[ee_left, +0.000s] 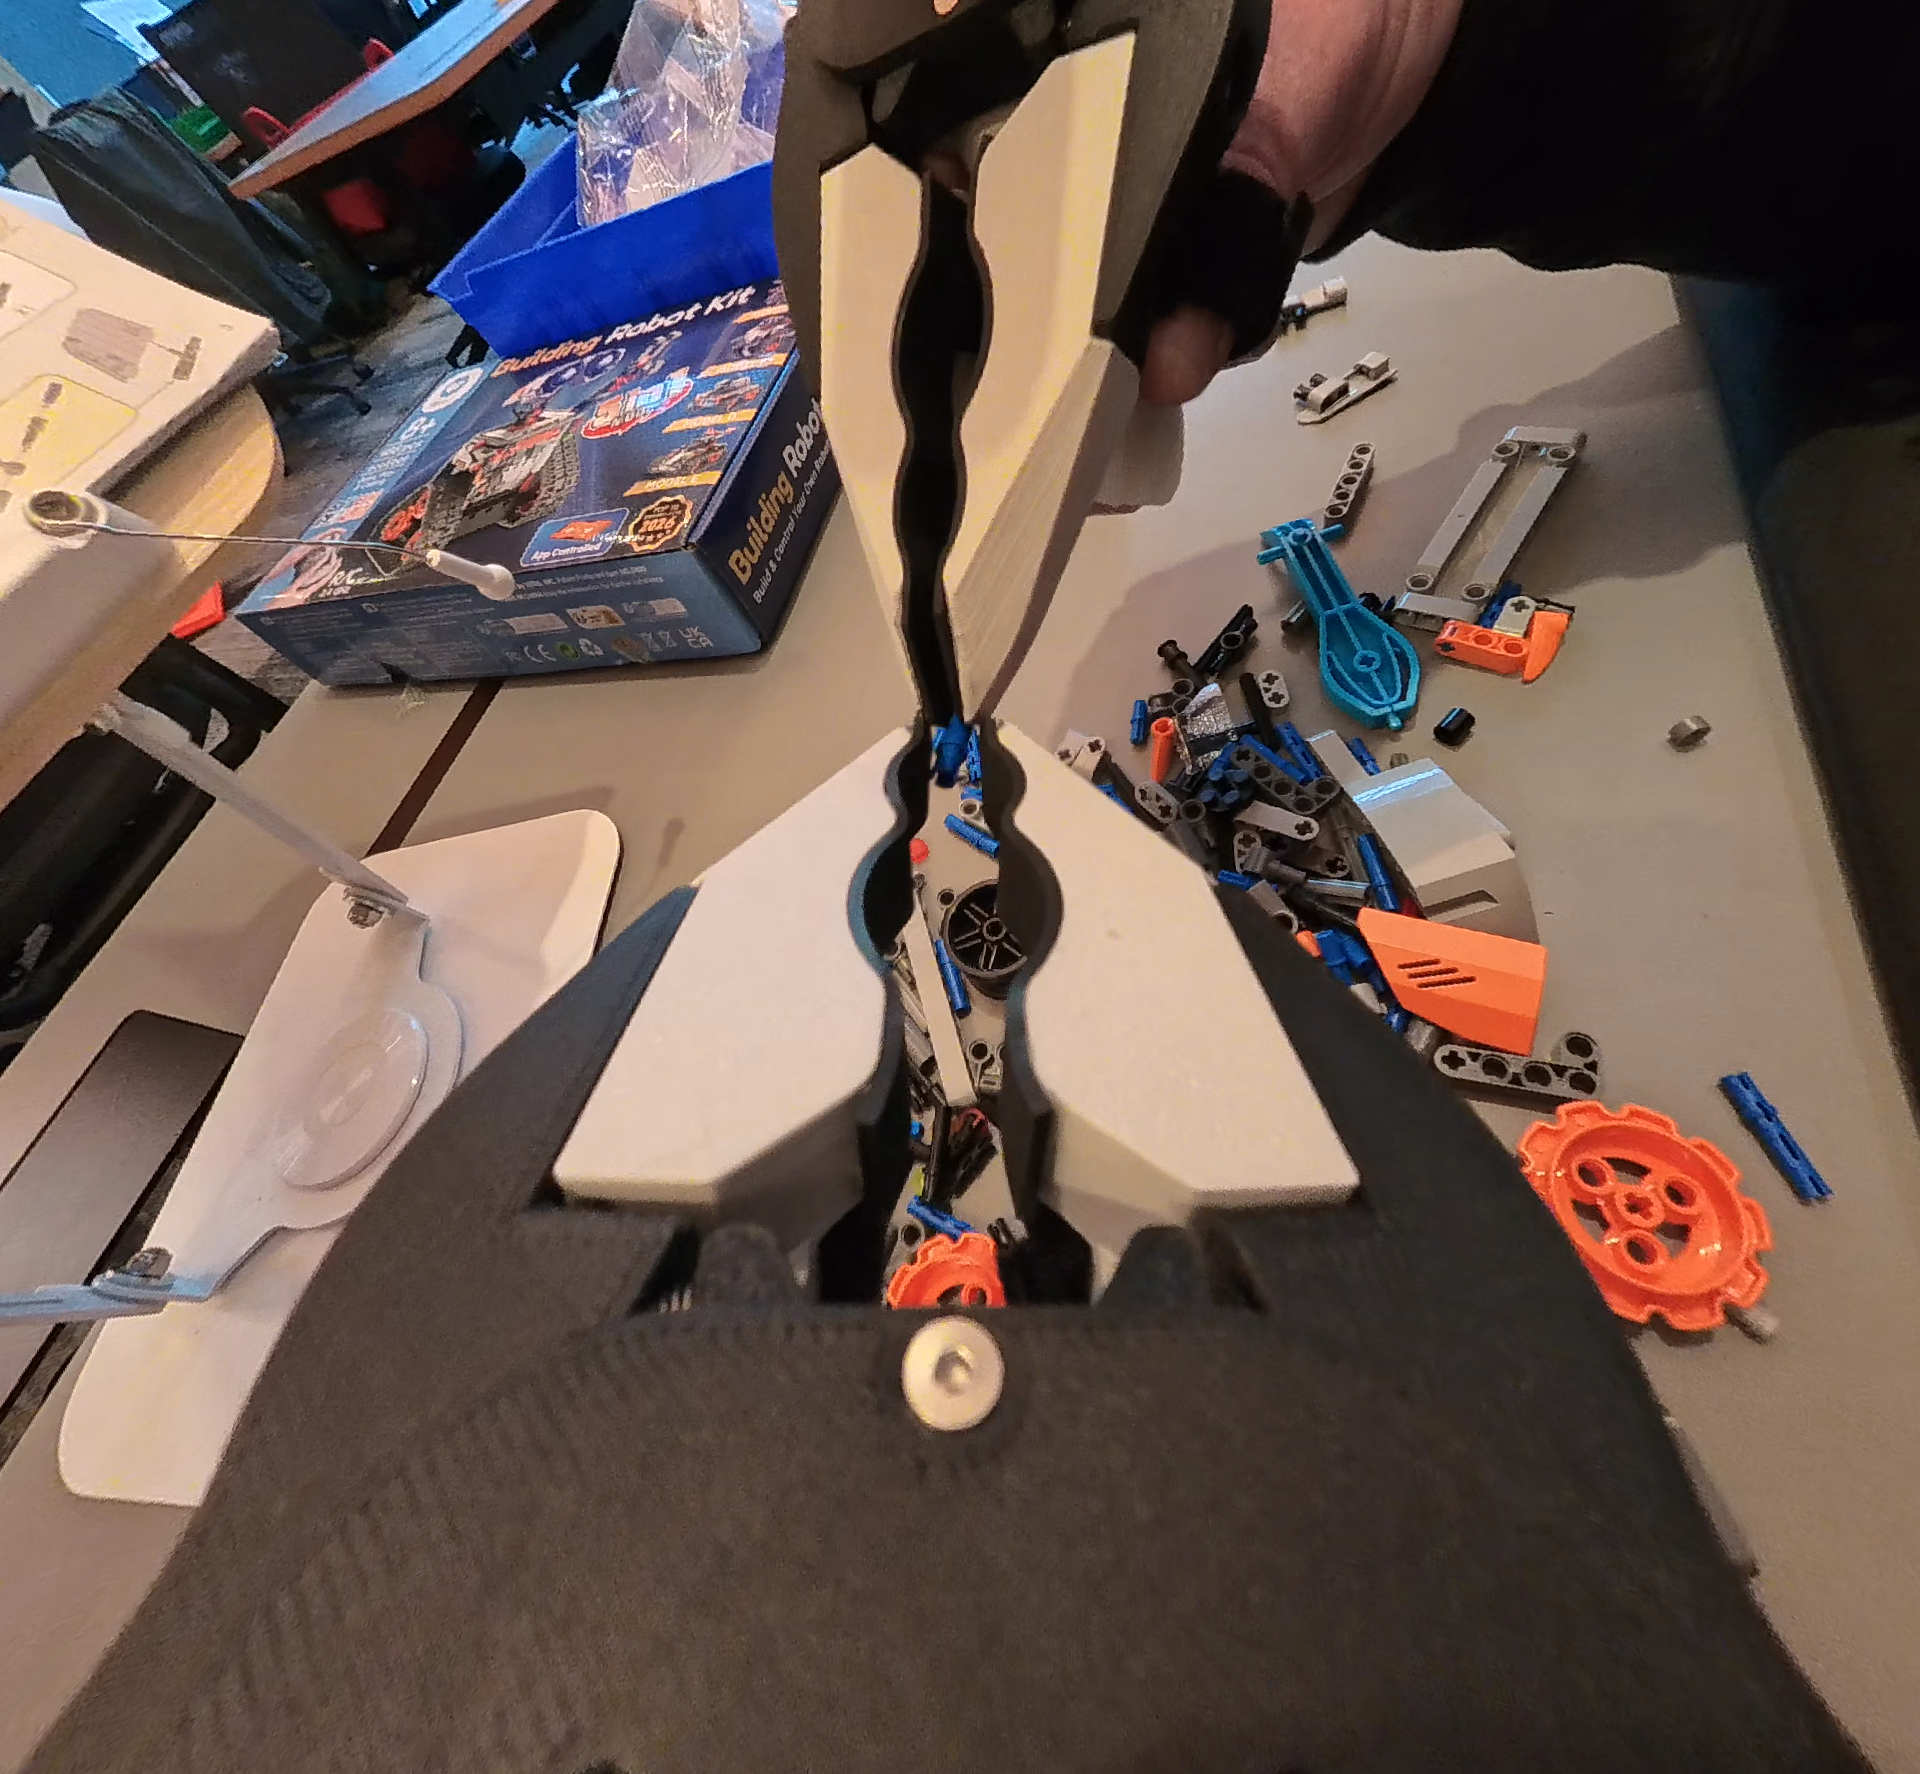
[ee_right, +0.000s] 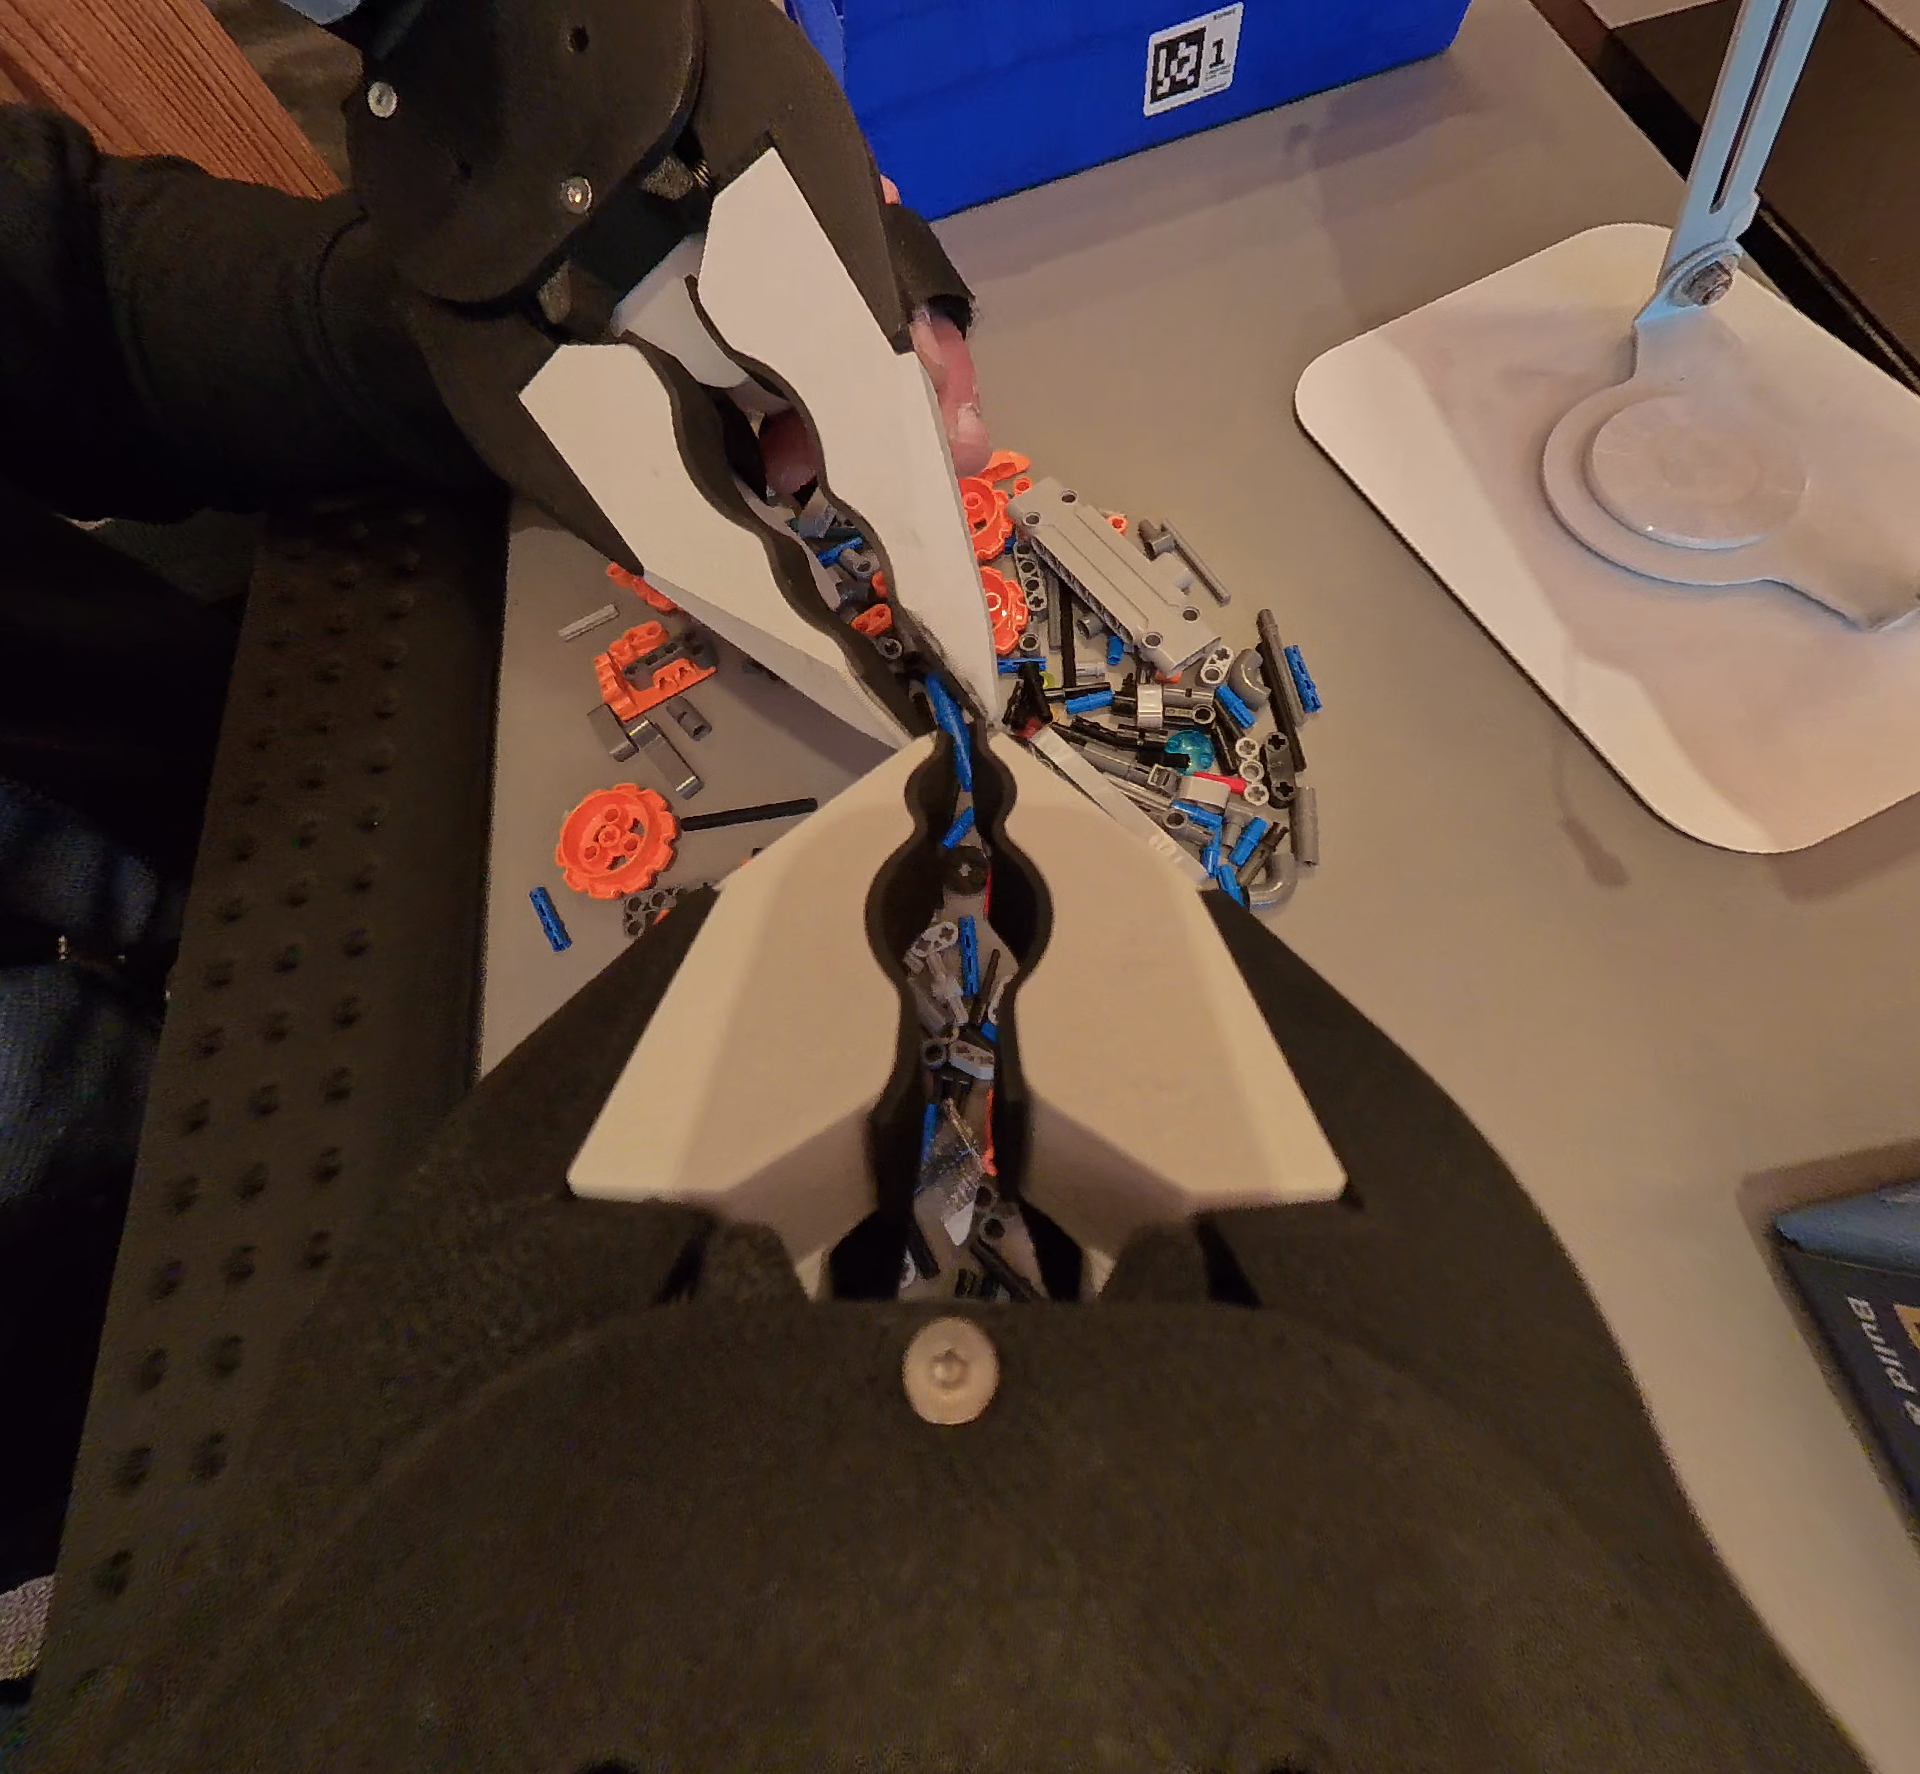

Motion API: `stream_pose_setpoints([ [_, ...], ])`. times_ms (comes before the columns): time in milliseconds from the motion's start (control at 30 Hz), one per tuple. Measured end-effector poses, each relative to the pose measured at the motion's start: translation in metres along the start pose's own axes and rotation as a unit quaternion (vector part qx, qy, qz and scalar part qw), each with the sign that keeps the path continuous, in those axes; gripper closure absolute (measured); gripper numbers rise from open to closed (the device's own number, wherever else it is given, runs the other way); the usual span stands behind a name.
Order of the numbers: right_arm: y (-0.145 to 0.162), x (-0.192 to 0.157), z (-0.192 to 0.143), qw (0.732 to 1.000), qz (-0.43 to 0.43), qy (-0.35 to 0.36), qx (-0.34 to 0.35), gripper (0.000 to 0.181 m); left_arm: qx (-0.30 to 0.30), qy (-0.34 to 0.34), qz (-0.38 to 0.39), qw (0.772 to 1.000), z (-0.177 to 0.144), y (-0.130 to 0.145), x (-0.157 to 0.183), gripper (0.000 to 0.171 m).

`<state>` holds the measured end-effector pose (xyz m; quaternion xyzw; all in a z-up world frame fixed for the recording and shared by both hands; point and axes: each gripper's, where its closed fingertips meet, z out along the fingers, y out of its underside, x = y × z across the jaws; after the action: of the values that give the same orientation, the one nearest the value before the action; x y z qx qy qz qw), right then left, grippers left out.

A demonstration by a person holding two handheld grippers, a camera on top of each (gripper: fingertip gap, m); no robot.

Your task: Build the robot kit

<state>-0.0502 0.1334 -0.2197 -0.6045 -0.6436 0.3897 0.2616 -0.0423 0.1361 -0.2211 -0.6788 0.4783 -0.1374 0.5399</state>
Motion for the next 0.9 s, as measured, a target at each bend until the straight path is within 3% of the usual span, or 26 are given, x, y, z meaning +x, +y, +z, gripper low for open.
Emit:
stream_pose_setpoints([
  [467, -0.011, -0.005, -0.009, 0.998, 0.023, -0.033, 0.047, 0.181, 0.043, 0.006, -0.019, 0.999, -0.007, -0.012, -0.002, 0.170],
  [900, -0.034, -0.011, -0.022, 0.992, -0.001, -0.027, 0.120, 0.173, 0.146, 0.024, -0.084, 0.985, -0.029, -0.040, -0.011, 0.170],
])
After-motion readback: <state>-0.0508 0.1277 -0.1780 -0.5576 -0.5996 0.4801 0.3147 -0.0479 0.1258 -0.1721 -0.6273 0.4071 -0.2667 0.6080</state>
